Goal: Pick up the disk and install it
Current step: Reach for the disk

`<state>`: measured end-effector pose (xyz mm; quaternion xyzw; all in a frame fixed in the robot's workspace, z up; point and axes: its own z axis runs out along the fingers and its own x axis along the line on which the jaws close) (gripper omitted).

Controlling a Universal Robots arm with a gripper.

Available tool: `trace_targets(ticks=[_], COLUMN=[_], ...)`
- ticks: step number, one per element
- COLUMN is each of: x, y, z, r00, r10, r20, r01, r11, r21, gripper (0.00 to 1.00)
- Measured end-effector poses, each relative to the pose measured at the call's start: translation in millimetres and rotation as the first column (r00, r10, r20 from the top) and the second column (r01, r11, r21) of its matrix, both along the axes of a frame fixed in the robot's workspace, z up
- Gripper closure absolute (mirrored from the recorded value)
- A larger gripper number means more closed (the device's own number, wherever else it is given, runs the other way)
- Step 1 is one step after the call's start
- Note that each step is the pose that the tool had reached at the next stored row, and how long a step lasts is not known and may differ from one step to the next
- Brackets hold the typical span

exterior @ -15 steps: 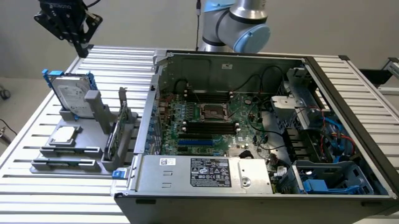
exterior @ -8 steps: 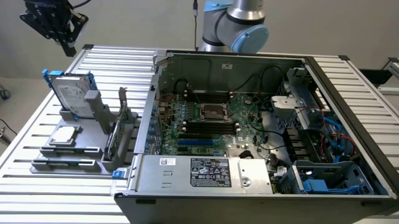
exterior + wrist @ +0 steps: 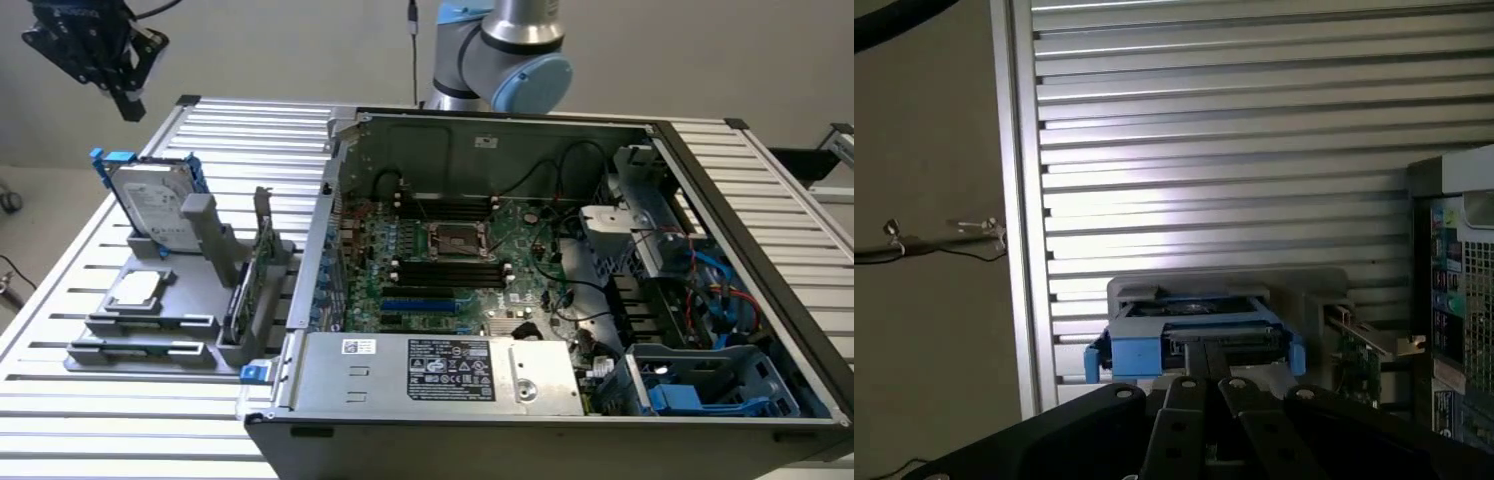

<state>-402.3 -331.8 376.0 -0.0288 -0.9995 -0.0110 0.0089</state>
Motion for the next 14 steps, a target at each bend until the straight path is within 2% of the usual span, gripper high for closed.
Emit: trace_targets(ticks=[11, 14], x=[-19.7, -22.7], y=[6.6, 7.2], z=[-4.6, -4.7], r00=[0.9992, 0.9991], r10=[0.041, 0.043], r20=[-0.0005, -0.0004], r01=[-0.041, -0.043], r11=[0.9990, 0.9988], r21=[-0.0213, -0.0219], gripper=[0.89, 0.89])
